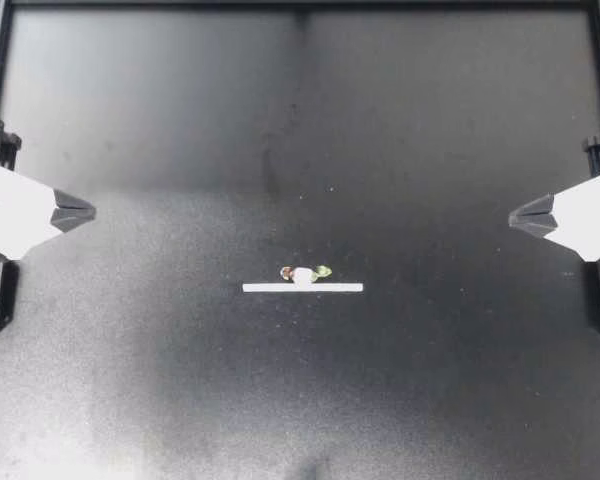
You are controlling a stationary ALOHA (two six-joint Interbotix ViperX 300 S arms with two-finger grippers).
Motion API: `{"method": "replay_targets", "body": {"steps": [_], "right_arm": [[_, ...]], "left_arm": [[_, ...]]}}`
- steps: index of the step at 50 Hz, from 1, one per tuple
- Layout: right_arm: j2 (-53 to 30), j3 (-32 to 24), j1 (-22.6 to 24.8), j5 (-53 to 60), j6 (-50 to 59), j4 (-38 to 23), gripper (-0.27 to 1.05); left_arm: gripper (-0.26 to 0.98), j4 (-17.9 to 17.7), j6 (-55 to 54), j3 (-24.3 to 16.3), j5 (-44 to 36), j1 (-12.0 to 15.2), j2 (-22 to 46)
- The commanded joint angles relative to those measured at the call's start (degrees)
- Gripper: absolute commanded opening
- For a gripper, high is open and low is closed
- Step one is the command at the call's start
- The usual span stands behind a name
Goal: Pick up the candy and unwrap it.
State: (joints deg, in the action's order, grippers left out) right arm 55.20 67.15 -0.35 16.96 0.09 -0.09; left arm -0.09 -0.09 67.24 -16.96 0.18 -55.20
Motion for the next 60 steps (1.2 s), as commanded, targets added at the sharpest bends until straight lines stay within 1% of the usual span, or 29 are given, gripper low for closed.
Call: {"method": "replay_targets", "body": {"steps": [1, 4, 9, 16, 22, 26, 31, 39, 43, 47, 50, 54, 56, 58, 60], "right_arm": [[-0.2, -1.1, 0.0, 0.4, 0.0, -0.2, -0.11], [-0.8, -1.7, 0.0, 0.4, 0.0, -0.2, -0.13], [-3.1, -3.3, -0.1, -0.1, 0.1, -0.1, -0.13], [-10.8, -8.0, -1.4, -1.8, 0.2, -0.2, -0.13], [-19.6, -12.5, -4.0, -8.4, 0.2, -0.2, -0.13], [-24.8, -15.3, -4.8, -13.1, 0.1, -0.2, -0.13], [-31.3, -19.6, -5.1, -18.5, -0.4, -0.3, -0.13], [-40.5, -26.1, -5.1, -26.3, -0.5, -2.3, -0.10], [-44.9, -28.7, -5.1, -28.7, -0.7, -3.2, -0.03], [-48.4, -30.4, -5.1, -29.9, -0.7, -3.2, 0.08], [-50.6, -31.6, -5.1, -30.4, -0.7, -3.2, 0.22], [-53.6, -32.6, -5.1, -30.5, -0.7, -3.3, 0.45], [-54.5, -32.9, -5.1, -30.6, -0.7, -3.3, 0.54], [-55.5, -33.1, -5.1, -30.6, -0.7, -3.3, 0.59], [-56.8, -33.5, -5.1, -30.9, -0.6, -3.3, 0.60]], "left_arm": [[-0.10, -0.2, -0.3, -0.5, -0.8, 0.8, 0.5], [-0.13, -0.1, -0.2, -0.5, -1.2, 0.8, 0.5], [-0.13, -0.2, 0.2, -0.3, -2.2, 0.7, 0.6], [-0.13, -0.2, 0.5, 0.4, -2.6, 0.8, 1.1], [-0.13, -0.2, 0.5, 0.8, -2.6, 0.8, 1.8], [-0.13, -0.2, 0.5, 1.1, -2.6, 0.8, 2.5], [-0.13, -0.2, 0.4, 1.6, -2.6, 0.8, 3.1], [-0.13, -0.2, 0.6, 1.8, -2.6, 0.8, 4.0], [-0.13, -0.1, 0.5, 1.8, -2.6, 0.9, 4.3], [-0.13, -0.1, 0.5, 1.8, -2.6, 0.8, 4.5], [-0.13, -0.1, 0.5, 1.9, -2.6, 0.8, 4.6], [-0.13, -0.2, 0.6, 2.2, -2.6, 0.8, 4.6], [-0.13, -0.2, 0.5, 2.3, -2.6, 0.8, 4.6], [-0.13, -0.2, 0.5, 2.5, -2.6, 0.8, 4.6], [-0.13, -0.2, 0.5, 2.6, -2.6, 0.8, 4.6]]}}
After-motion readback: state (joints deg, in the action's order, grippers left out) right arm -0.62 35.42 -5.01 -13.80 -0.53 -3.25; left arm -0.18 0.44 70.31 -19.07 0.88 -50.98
